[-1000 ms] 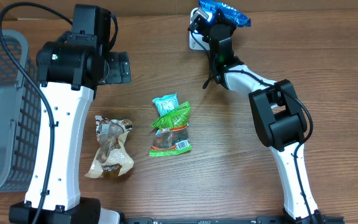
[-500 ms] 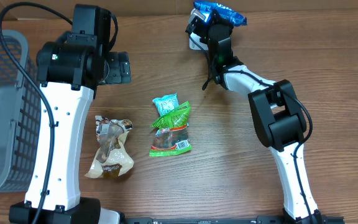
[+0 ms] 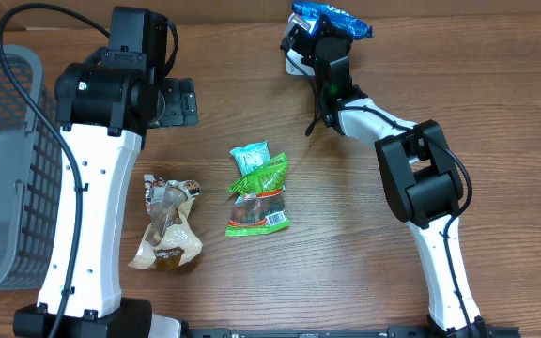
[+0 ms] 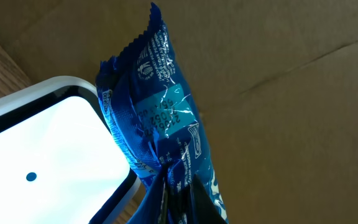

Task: Scan the item barcode

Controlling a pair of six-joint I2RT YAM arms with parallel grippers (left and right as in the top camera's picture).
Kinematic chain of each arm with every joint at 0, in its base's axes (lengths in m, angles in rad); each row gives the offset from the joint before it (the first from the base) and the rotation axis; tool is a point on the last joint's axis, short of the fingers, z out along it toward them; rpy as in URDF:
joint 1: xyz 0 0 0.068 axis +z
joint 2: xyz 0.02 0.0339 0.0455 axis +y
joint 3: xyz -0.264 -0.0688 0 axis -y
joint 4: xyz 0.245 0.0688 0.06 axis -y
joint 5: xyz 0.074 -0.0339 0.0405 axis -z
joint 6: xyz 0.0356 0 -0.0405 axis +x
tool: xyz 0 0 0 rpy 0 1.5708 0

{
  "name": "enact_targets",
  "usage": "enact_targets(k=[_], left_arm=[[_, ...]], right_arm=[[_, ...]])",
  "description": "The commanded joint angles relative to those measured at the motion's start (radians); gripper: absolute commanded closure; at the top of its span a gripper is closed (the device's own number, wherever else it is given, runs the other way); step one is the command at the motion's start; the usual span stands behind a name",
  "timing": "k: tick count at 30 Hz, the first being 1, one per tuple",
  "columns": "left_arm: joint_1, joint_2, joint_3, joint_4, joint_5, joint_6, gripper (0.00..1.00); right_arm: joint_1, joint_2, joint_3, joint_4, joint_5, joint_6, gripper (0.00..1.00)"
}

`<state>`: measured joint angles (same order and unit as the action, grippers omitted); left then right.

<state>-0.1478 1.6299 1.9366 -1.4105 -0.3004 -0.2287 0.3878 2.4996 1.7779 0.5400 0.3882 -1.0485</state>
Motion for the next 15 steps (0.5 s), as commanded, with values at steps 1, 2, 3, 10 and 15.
enact_targets(k=[1, 2, 3, 10, 15], left_arm=[[0.003, -0.020, 0.018, 0.001, -0.014, 0.015, 0.01], [0.003, -0.020, 0.018, 0.001, -0.014, 0.015, 0.00], [0.003, -0.020, 0.018, 0.001, -0.014, 0.015, 0.00], [0.003, -0.020, 0.018, 0.001, -0.014, 0.015, 0.00], [0.003, -0.020, 0.018, 0.001, -0.014, 0.015, 0.00]], right_arm=[[0.006, 0.000, 0.017, 0.020, -0.010, 0.000, 0.96], [0.006, 0.000, 0.017, 0.020, -0.009, 0.000, 0.96], [0.006, 0.000, 0.017, 0.020, -0.009, 0.000, 0.96], [0.018, 0.000, 0.017, 0.030, -0.008, -0.020, 0.96], [0.046, -0.024, 0.017, 0.056, -0.003, -0.078, 0.96]])
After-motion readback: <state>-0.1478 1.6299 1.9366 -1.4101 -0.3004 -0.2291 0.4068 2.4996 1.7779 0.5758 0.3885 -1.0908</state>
